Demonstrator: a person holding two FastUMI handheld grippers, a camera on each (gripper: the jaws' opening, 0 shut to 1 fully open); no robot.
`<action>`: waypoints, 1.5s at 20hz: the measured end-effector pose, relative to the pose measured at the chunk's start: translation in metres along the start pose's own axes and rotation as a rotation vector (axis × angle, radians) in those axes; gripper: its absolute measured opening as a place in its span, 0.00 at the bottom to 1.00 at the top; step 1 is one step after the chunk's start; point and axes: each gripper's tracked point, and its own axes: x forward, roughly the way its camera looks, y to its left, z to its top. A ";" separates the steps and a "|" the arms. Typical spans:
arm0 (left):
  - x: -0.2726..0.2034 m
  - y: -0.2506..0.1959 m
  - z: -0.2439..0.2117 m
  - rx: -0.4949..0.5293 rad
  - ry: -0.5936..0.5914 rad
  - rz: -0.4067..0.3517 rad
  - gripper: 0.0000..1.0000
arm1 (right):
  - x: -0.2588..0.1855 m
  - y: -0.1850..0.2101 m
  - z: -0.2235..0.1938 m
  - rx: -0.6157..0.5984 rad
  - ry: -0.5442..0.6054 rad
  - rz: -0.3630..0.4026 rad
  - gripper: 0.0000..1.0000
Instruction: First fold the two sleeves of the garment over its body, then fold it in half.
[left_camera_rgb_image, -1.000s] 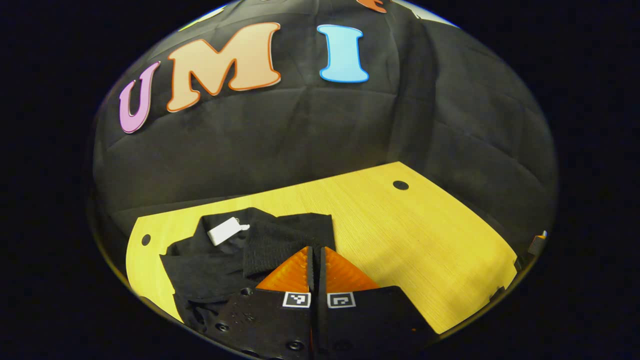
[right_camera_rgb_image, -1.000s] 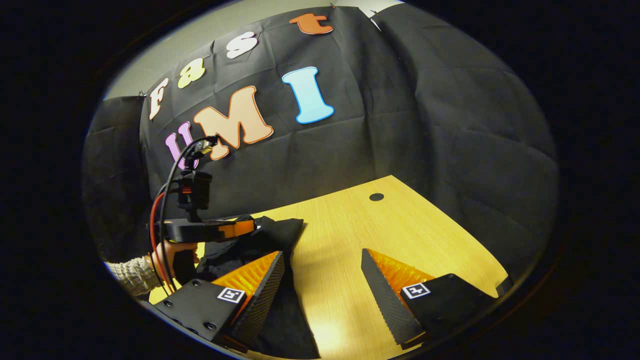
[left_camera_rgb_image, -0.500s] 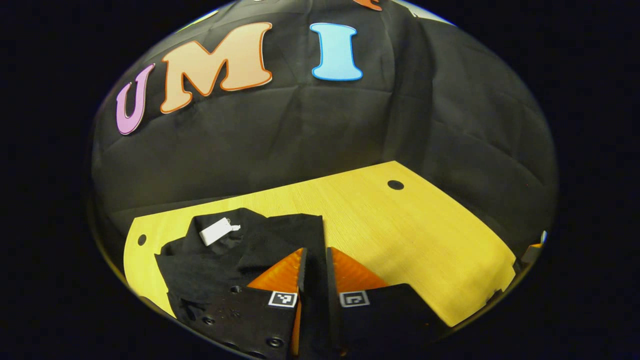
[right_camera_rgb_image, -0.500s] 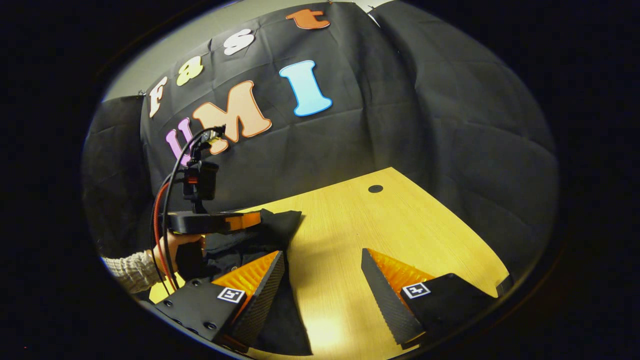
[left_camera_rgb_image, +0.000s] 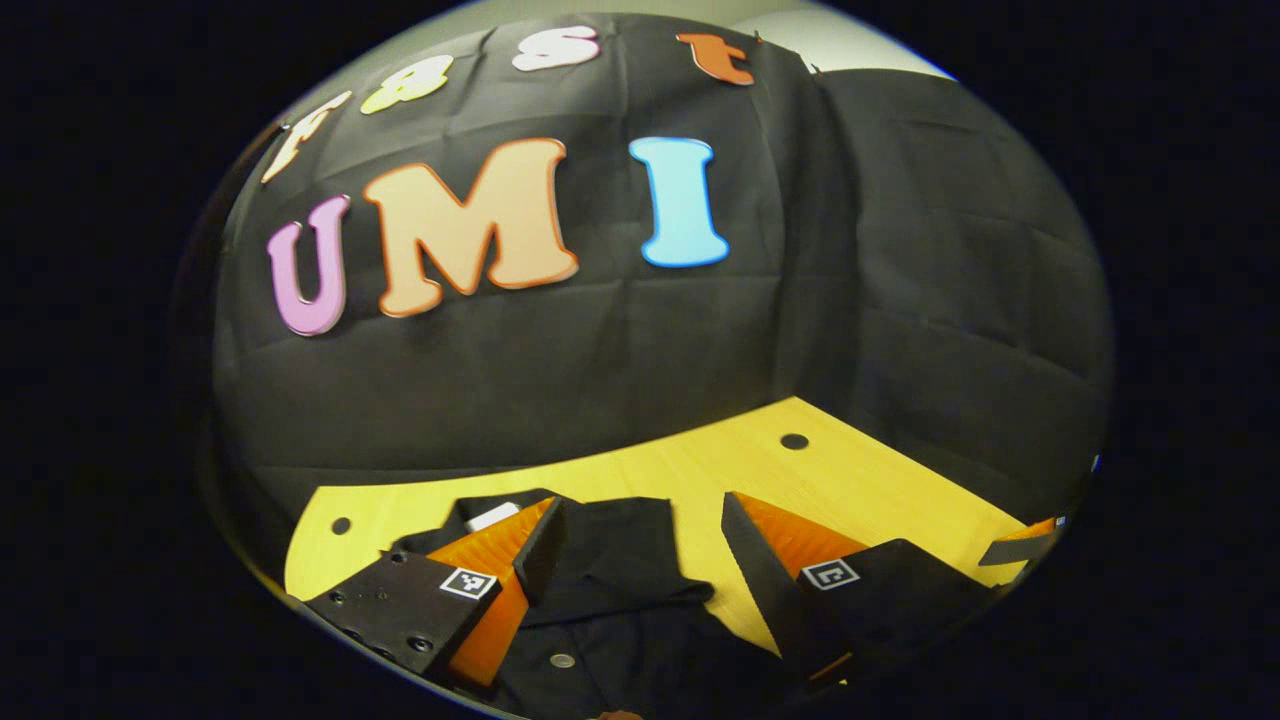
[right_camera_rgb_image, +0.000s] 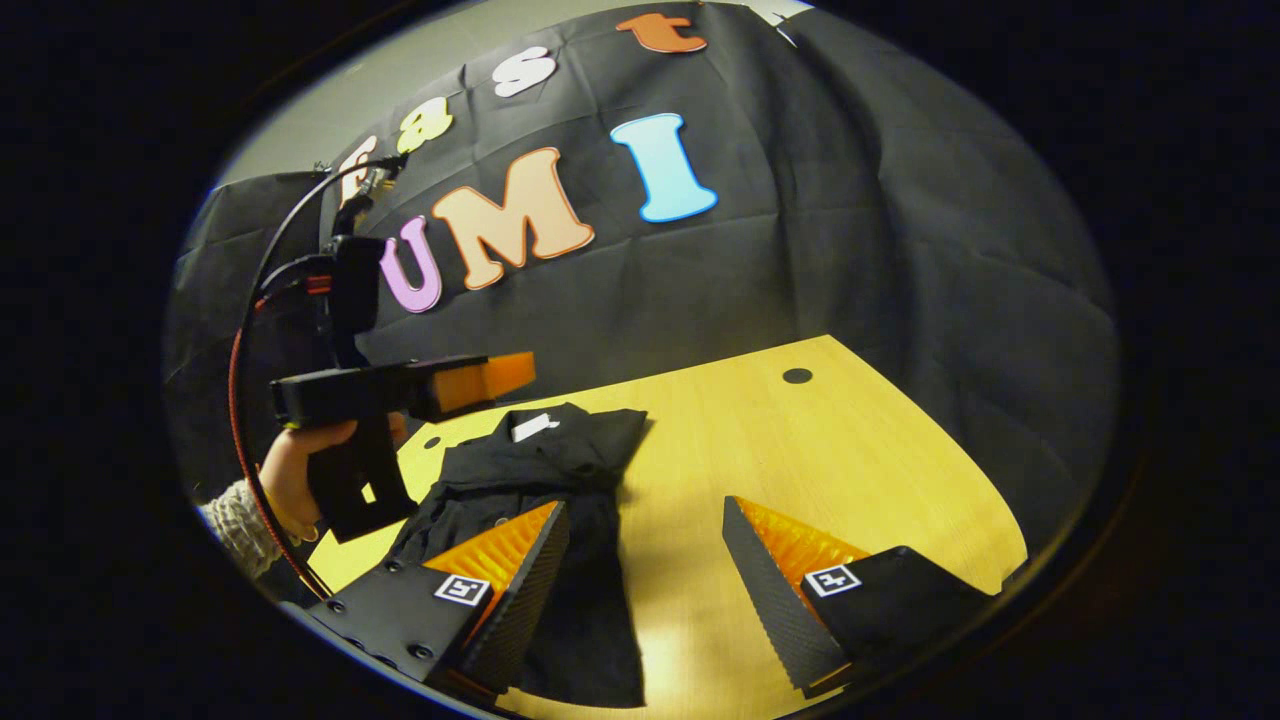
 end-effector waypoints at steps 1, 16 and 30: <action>-0.014 0.014 0.004 -0.002 -0.019 0.026 0.95 | 0.000 0.007 -0.005 -0.014 0.010 0.005 0.98; -0.207 0.160 -0.174 -0.085 0.167 0.277 0.94 | -0.013 0.083 -0.135 -0.094 0.162 -0.044 0.98; -0.278 0.133 -0.344 -0.101 0.462 0.181 0.95 | -0.007 0.061 -0.231 -0.133 0.314 -0.200 0.98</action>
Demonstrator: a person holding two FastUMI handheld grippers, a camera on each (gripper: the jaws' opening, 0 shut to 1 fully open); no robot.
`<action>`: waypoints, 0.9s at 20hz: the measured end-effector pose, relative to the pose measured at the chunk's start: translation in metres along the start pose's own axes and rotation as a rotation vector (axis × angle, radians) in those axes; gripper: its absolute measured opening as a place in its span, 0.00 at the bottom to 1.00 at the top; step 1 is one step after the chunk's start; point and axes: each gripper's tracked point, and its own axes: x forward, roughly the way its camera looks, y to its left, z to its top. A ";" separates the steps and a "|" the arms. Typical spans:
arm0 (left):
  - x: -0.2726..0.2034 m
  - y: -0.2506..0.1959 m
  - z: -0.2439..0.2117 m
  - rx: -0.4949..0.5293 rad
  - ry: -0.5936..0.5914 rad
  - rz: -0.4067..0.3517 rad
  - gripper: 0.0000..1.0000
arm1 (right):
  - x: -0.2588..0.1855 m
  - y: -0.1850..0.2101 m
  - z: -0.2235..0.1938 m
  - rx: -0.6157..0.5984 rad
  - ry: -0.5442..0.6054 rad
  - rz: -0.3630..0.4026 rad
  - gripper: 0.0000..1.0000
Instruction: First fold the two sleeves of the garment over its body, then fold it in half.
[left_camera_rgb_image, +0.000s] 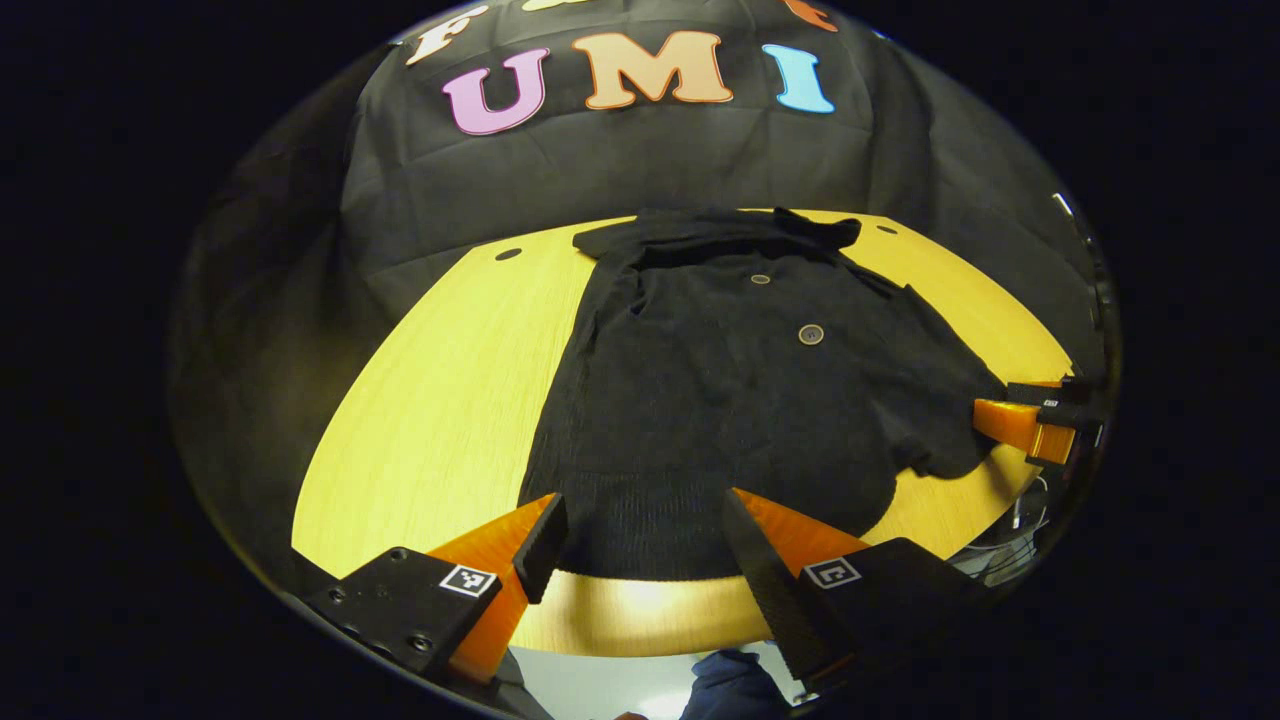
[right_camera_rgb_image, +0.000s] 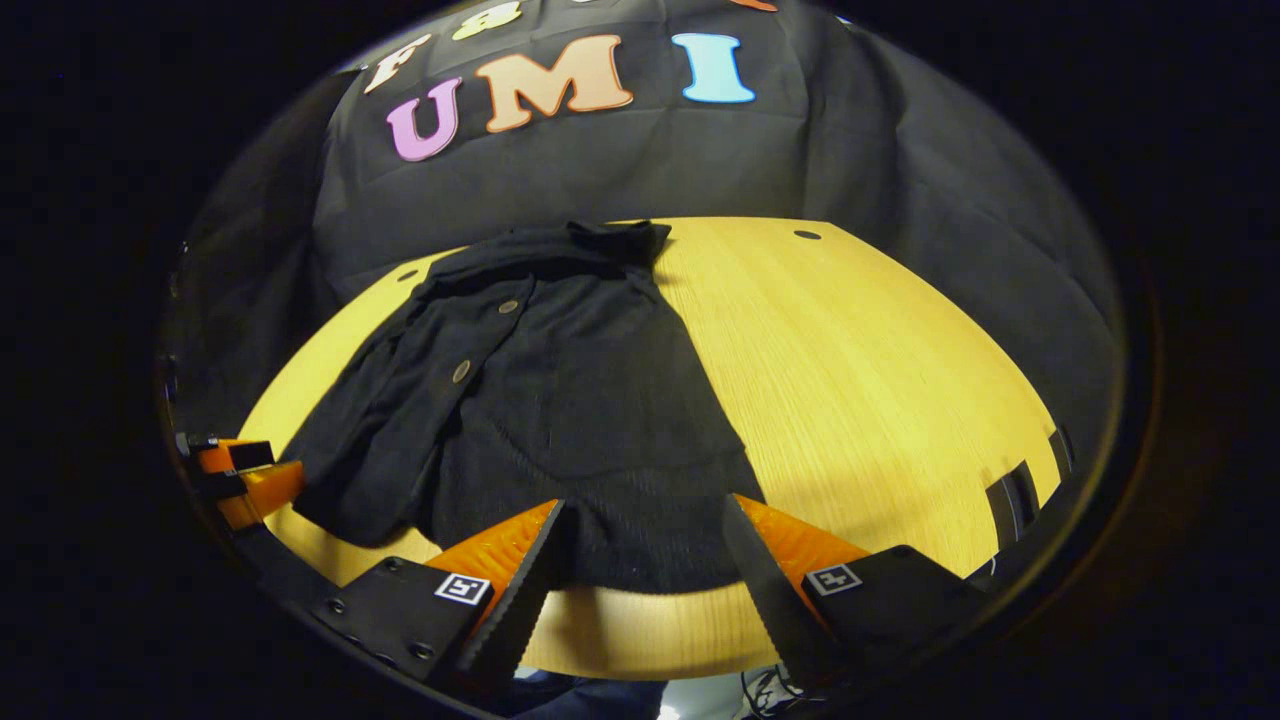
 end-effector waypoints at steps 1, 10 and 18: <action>0.002 0.000 -0.005 -0.004 0.009 -0.002 0.95 | -0.001 0.000 0.002 -0.014 -0.020 -0.009 0.98; 0.009 -0.001 -0.016 -0.071 0.013 -0.060 0.95 | 0.002 0.005 -0.002 0.065 -0.039 -0.045 0.95; 0.014 -0.021 -0.011 -0.043 0.043 -0.132 0.34 | 0.002 0.029 -0.006 0.040 -0.013 0.001 0.39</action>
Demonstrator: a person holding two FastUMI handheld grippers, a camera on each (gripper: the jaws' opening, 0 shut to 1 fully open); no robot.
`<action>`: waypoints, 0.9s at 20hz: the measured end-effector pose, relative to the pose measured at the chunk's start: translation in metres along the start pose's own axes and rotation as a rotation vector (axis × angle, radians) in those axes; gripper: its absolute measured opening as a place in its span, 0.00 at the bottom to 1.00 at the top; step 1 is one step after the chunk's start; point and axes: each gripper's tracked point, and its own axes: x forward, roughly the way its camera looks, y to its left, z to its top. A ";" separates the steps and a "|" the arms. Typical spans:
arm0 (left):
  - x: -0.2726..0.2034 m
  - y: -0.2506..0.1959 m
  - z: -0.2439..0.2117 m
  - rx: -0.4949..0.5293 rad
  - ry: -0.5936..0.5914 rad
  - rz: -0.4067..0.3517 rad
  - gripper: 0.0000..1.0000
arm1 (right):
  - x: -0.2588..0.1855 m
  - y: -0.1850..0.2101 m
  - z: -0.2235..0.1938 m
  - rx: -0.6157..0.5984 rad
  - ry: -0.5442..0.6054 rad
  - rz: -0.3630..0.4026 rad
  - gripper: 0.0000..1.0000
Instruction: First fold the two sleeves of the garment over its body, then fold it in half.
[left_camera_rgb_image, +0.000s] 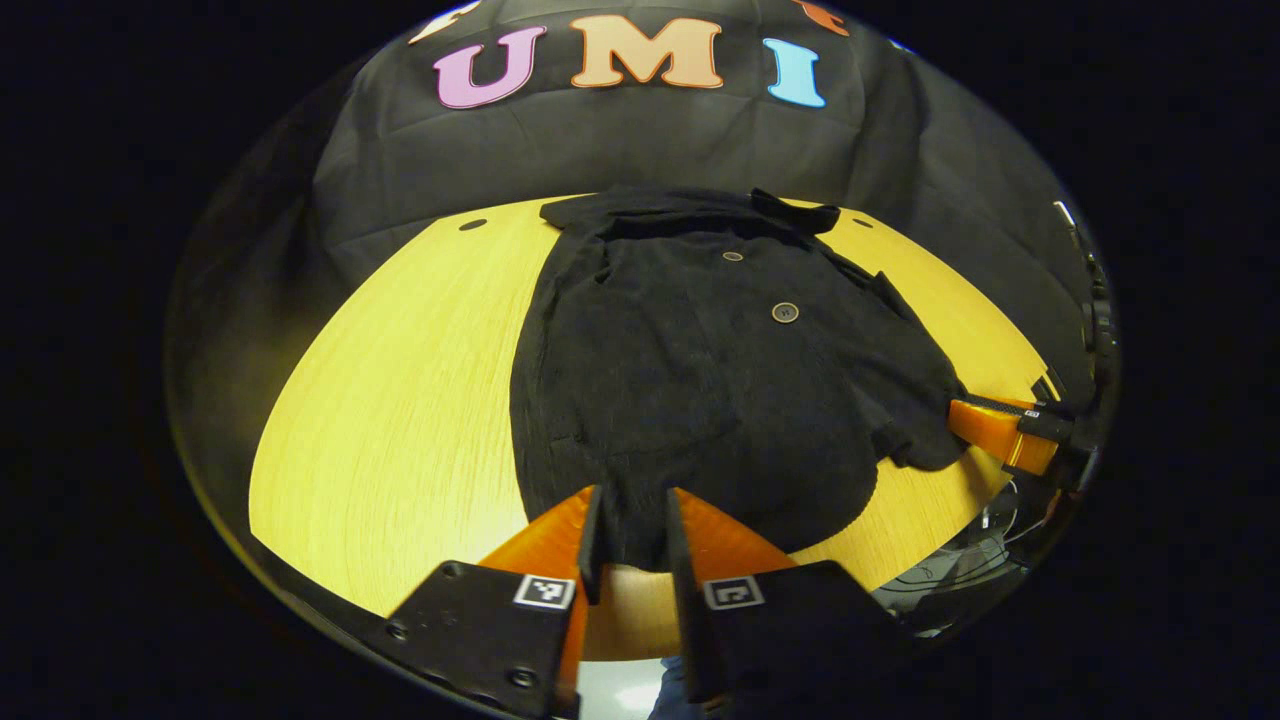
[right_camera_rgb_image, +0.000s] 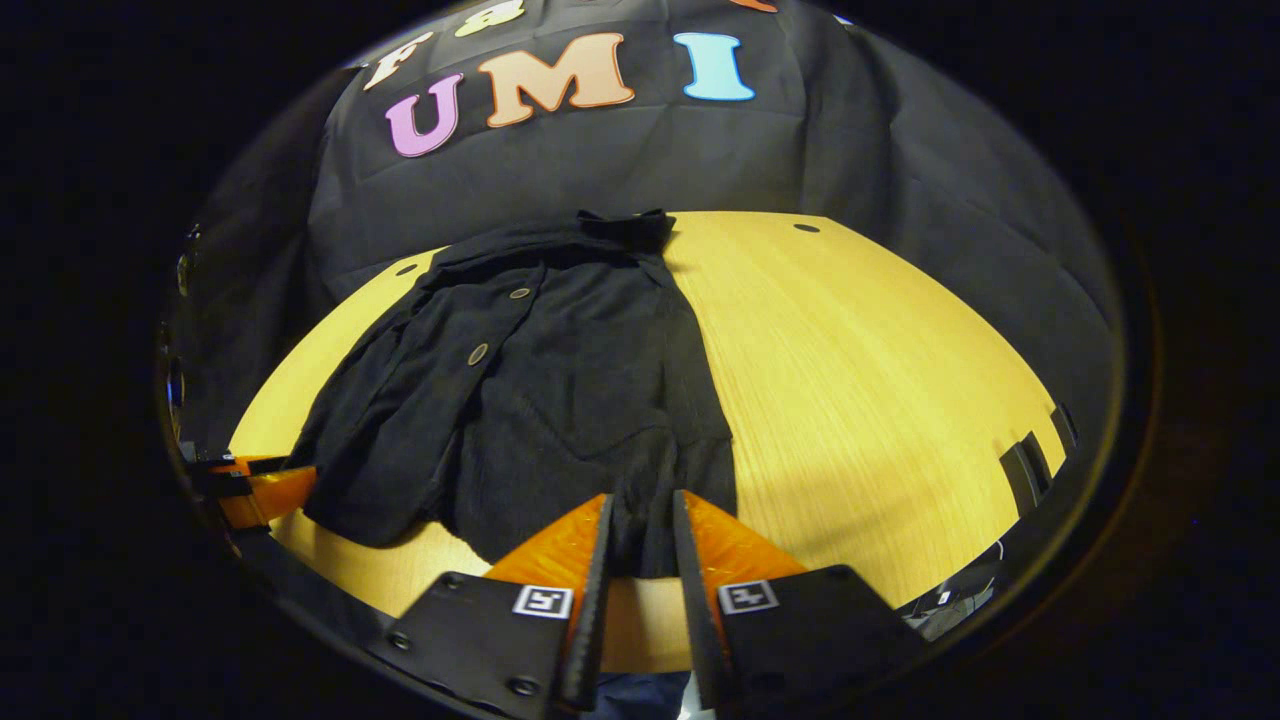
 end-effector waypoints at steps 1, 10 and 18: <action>0.001 0.000 0.001 -0.007 0.003 -0.009 0.24 | -0.002 0.002 -0.001 -0.007 0.014 0.000 0.27; -0.002 -0.001 0.002 -0.006 0.055 -0.057 0.02 | -0.006 0.009 0.001 -0.072 0.064 -0.048 0.02; -0.007 0.022 0.057 -0.051 0.001 -0.065 0.01 | -0.017 0.017 0.024 -0.091 0.058 -0.031 0.02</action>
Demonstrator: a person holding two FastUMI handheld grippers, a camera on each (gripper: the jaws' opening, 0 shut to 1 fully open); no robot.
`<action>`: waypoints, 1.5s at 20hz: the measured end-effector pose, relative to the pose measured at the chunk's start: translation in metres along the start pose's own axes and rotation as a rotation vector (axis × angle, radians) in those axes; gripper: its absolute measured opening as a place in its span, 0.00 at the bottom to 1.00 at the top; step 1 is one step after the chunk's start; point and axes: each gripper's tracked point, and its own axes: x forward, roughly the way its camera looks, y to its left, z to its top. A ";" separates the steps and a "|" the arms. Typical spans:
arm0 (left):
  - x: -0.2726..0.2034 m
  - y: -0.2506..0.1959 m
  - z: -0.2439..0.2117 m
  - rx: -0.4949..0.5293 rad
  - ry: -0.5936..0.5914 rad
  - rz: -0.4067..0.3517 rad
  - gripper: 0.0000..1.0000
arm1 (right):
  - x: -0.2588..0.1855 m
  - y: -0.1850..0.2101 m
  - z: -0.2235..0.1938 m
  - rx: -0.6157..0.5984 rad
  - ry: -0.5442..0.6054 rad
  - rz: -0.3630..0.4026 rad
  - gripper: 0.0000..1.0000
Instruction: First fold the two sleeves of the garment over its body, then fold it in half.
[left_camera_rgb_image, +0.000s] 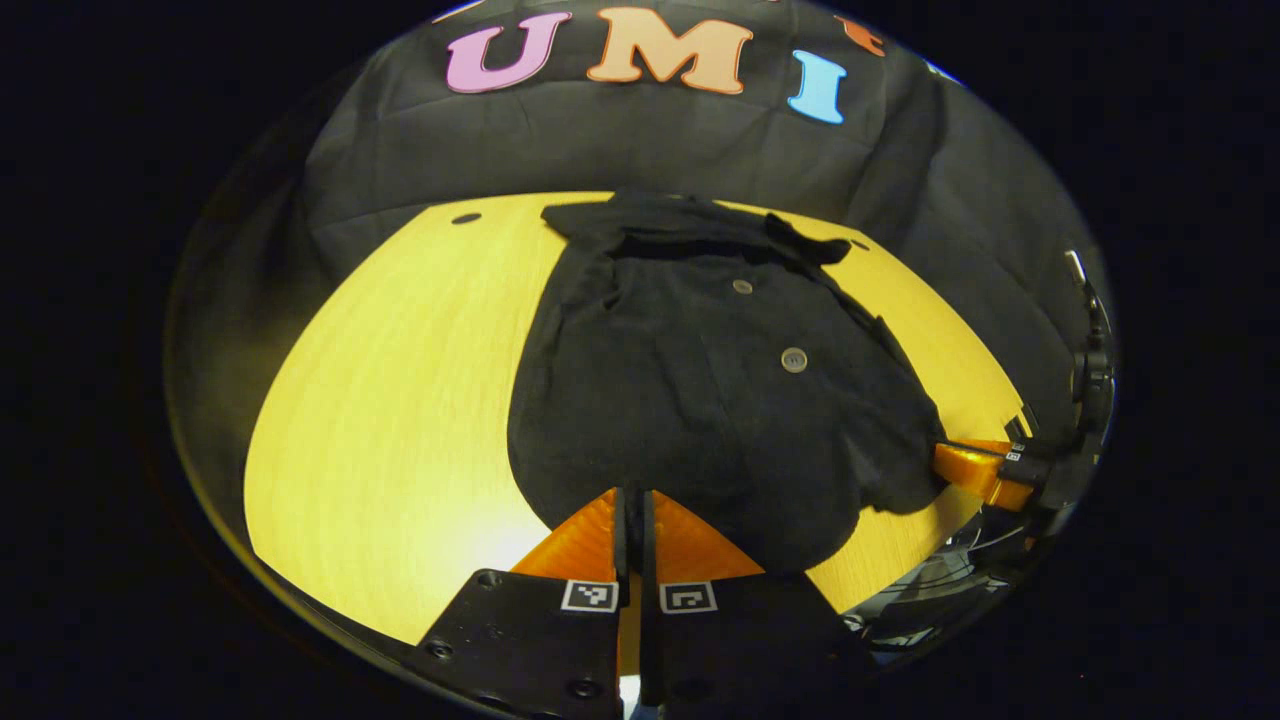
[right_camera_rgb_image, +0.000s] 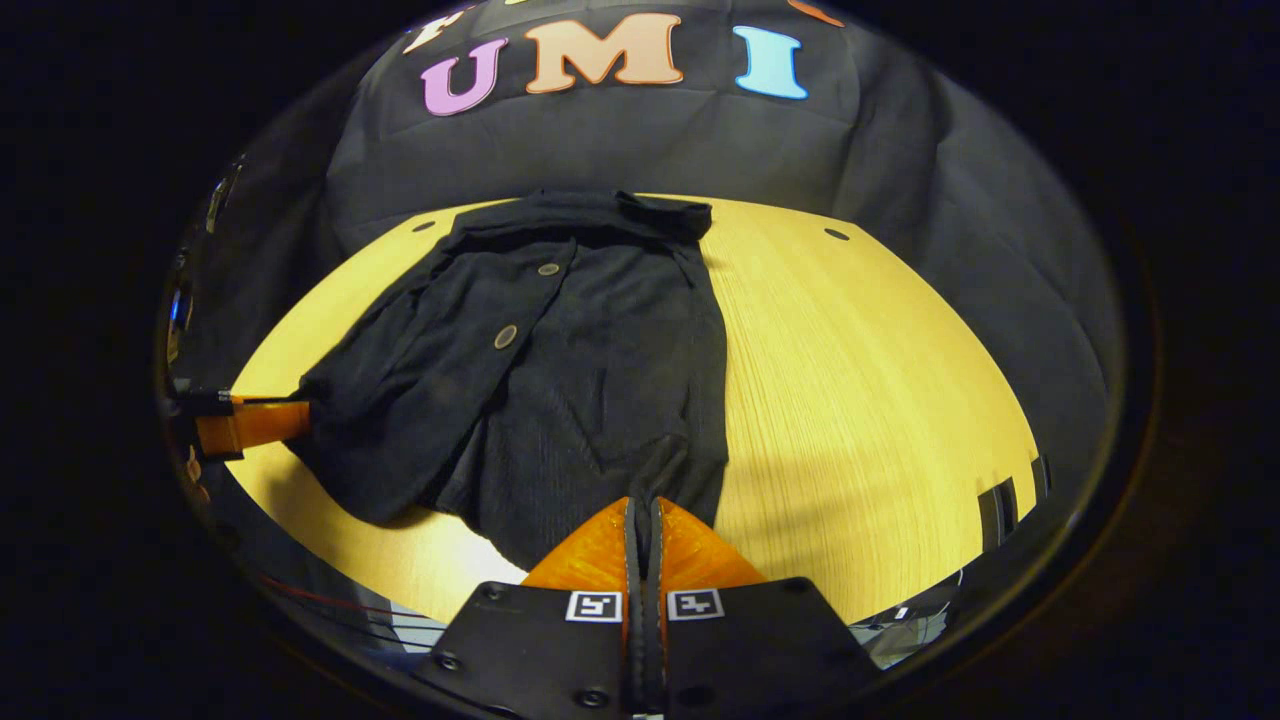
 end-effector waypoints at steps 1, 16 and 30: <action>-0.002 0.003 0.014 0.006 -0.028 -0.001 0.01 | -0.003 0.001 0.009 0.003 -0.017 0.003 0.02; -0.020 0.012 0.154 0.086 -0.245 0.015 0.01 | -0.038 0.001 0.169 -0.009 -0.278 0.038 0.02; 0.055 0.044 0.276 0.048 -0.333 0.138 0.01 | 0.030 -0.033 0.322 -0.015 -0.401 0.066 0.02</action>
